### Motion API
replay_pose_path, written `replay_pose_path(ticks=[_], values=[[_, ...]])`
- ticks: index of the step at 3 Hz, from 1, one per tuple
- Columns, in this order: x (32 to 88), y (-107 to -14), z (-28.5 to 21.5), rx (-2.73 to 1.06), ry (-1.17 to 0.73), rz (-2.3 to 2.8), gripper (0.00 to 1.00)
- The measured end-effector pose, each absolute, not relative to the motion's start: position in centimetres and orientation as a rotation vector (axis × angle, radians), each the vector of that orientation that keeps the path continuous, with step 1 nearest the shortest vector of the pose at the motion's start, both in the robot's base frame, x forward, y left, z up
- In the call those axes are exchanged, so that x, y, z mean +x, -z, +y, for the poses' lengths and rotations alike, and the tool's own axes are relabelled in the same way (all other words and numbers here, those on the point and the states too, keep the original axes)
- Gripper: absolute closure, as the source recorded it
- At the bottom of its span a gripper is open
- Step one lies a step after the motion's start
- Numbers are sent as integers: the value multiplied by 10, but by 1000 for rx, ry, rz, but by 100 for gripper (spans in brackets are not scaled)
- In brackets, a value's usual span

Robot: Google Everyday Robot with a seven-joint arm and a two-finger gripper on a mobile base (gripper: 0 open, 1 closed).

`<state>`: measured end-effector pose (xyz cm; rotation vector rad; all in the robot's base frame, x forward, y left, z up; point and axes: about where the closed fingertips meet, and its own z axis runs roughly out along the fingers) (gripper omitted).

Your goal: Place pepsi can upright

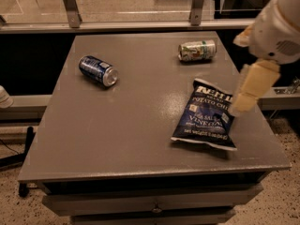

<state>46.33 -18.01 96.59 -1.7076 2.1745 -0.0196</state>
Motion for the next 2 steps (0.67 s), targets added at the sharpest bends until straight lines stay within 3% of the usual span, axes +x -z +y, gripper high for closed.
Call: replay_pose_path(ticks=[2], values=[[564, -937, -55, -1645, -118, 2127, 0]])
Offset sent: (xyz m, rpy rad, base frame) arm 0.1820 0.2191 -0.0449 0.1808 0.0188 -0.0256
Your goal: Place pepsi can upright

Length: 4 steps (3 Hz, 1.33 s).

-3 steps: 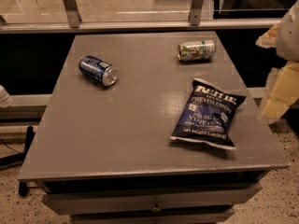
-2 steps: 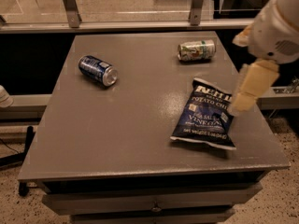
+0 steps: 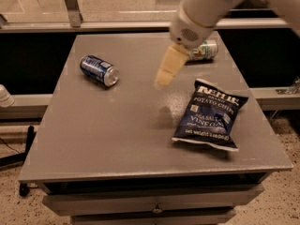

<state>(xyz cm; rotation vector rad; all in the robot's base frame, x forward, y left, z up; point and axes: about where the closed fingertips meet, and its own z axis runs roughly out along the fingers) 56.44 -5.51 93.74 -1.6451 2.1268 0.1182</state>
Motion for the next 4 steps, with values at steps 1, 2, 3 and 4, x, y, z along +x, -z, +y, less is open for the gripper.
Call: replay_pose_path(ticks=[1, 2, 3, 4], values=[[619, -928, 5, -1608, -144, 2160, 0], [658, -923, 53, -1583, -173, 2207, 0], [680, -912, 97, -1579, -201, 2285, 0], [682, -903, 126, -1573, -239, 2337, 0]])
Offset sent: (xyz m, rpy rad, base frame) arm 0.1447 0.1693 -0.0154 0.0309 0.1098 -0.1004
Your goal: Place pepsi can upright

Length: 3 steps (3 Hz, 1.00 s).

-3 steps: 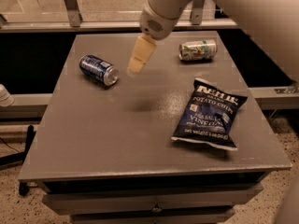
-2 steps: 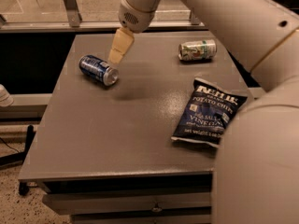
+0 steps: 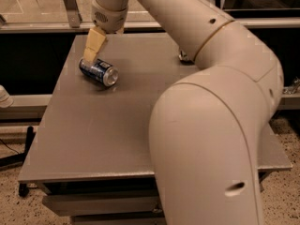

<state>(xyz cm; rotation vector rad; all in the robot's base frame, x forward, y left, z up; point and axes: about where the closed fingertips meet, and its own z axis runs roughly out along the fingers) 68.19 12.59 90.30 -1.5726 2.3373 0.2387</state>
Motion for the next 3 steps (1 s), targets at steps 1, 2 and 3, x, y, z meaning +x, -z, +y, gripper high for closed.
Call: replay_pose_path(ticks=[1, 2, 3], values=[[675, -891, 147, -1554, -255, 2378, 0], [666, -877, 159, -1537, -231, 2398, 0], [658, -853, 163, -1530, -193, 2433, 0]])
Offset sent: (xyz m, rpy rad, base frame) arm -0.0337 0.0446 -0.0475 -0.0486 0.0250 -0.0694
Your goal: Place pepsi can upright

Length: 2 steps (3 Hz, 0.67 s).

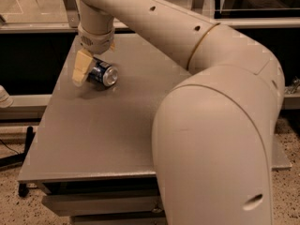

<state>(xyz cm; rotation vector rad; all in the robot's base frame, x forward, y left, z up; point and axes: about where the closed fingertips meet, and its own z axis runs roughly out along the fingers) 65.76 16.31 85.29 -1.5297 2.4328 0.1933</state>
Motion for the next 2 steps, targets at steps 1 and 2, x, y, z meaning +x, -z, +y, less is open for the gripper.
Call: replay_pose_path(ticks=[1, 2], values=[[657, -835, 163, -1514, -152, 2463, 0], [665, -829, 160, -1486, -107, 2493, 18]])
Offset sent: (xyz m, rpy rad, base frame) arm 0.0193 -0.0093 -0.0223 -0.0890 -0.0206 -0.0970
